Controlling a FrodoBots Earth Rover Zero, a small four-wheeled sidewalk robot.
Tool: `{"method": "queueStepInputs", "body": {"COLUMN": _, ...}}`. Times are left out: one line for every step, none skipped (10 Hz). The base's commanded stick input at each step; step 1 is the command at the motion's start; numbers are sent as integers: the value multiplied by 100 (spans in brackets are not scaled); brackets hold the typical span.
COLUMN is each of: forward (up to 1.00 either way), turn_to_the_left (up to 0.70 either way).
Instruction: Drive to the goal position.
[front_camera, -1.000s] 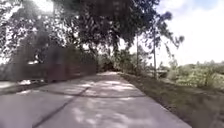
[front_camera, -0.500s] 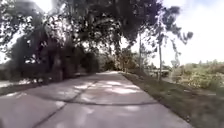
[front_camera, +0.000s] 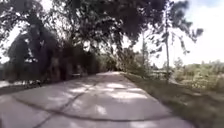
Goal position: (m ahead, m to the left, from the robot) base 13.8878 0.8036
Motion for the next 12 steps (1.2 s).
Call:
{"method": "queueStepInputs", "body": {"forward": 100, "turn_to_the_left": 0}}
{"method": "queueStepInputs", "body": {"forward": 100, "turn_to_the_left": 0}}
{"method": "queueStepInputs", "body": {"forward": 100, "turn_to_the_left": 0}}
{"method": "queueStepInputs", "body": {"forward": 100, "turn_to_the_left": 0}}
{"method": "queueStepInputs", "body": {"forward": 100, "turn_to_the_left": 0}}
{"method": "queueStepInputs", "body": {"forward": 100, "turn_to_the_left": 0}}
{"method": "queueStepInputs", "body": {"forward": 100, "turn_to_the_left": 0}}
{"method": "queueStepInputs", "body": {"forward": 100, "turn_to_the_left": 0}}
{"method": "queueStepInputs", "body": {"forward": 100, "turn_to_the_left": 0}}
{"method": "queueStepInputs", "body": {"forward": 100, "turn_to_the_left": 0}}
{"method": "queueStepInputs", "body": {"forward": 100, "turn_to_the_left": 0}}
{"method": "queueStepInputs", "body": {"forward": 100, "turn_to_the_left": 0}}
